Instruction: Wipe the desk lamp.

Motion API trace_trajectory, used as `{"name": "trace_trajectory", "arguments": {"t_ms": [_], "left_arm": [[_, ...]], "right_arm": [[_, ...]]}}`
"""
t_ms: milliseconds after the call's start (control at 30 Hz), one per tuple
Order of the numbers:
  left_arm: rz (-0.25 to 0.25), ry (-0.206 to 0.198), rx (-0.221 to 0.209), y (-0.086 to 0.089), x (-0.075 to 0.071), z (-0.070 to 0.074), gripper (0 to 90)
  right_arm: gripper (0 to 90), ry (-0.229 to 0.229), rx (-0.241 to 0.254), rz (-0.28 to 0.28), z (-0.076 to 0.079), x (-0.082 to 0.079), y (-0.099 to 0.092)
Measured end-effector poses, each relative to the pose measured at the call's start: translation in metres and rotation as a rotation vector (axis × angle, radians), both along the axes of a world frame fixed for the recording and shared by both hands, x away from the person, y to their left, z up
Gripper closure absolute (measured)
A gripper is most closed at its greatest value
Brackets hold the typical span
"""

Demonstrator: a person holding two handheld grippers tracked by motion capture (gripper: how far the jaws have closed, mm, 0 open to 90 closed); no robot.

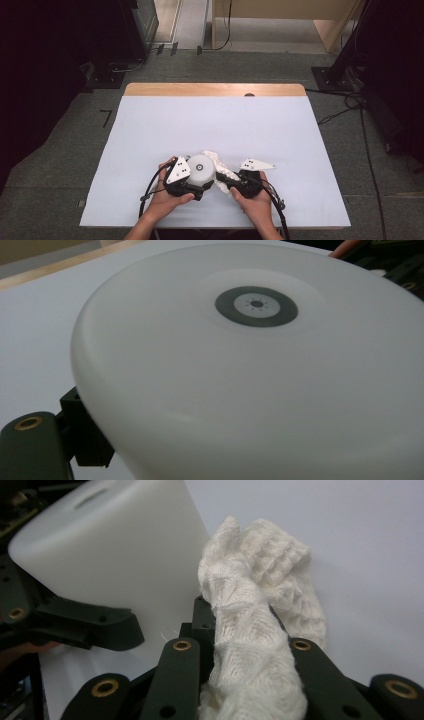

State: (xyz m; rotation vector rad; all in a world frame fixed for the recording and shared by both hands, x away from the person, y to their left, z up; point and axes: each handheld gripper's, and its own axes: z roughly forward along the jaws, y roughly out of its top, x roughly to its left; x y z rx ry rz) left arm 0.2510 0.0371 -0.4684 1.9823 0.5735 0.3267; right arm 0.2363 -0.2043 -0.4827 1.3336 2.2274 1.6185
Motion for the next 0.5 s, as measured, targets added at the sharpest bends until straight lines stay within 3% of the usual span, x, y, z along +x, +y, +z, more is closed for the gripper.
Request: {"name": "trace_trajectory", "arguments": {"t_ms": [33, 133, 233, 433, 500], "left_arm": [[0.0, 0.001, 0.0, 0.0, 0.0, 0.0, 8.2], [0.008, 0.015, 0.006, 0.0, 0.0, 0.001, 7.5], [0.054, -0.004, 0.027, -0.001, -0.004, 0.002, 1.3], [0.186, -0.006, 0.001, -0.009, -0.017, 0.006, 0.0], [0.268, 0.009, 0.011, -0.017, -0.023, 0.006, 0.0]], "right_arm": [[77.0, 0.0, 0.005, -0.005, 0.003, -0.001, 0.0], [76.9, -0.061, 0.031, -0.011, 0.017, -0.004, -0.004], [76.7, -0.108, 0.024, -0.034, 0.028, -0.007, -0.009], [76.7, -0.114, 0.01, -0.122, 0.024, -0.003, -0.026], [76.7, -0.103, -0.002, -0.142, 0.019, -0.002, -0.028]]}}
